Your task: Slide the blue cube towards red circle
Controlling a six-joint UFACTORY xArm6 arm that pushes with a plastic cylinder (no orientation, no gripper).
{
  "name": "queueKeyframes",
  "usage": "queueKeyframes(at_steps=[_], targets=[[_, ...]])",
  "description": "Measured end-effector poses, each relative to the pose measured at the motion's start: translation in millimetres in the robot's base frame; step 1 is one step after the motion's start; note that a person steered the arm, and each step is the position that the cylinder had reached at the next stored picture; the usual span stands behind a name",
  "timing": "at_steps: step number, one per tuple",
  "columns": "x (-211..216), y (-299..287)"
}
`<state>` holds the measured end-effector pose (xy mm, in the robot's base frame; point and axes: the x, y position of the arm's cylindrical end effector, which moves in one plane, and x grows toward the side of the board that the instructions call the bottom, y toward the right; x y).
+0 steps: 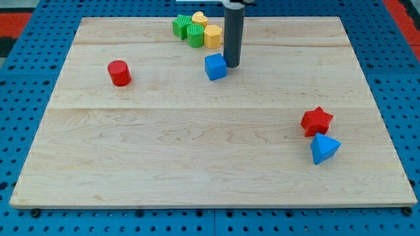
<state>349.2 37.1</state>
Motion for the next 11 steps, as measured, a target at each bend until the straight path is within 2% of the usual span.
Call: queueKeyframes(at_steps=[1,2,4,5,8,10,11], targets=[[43,0],[27,-51],[15,32],[-17,-8],[6,-132],[68,-133],[61,-138]])
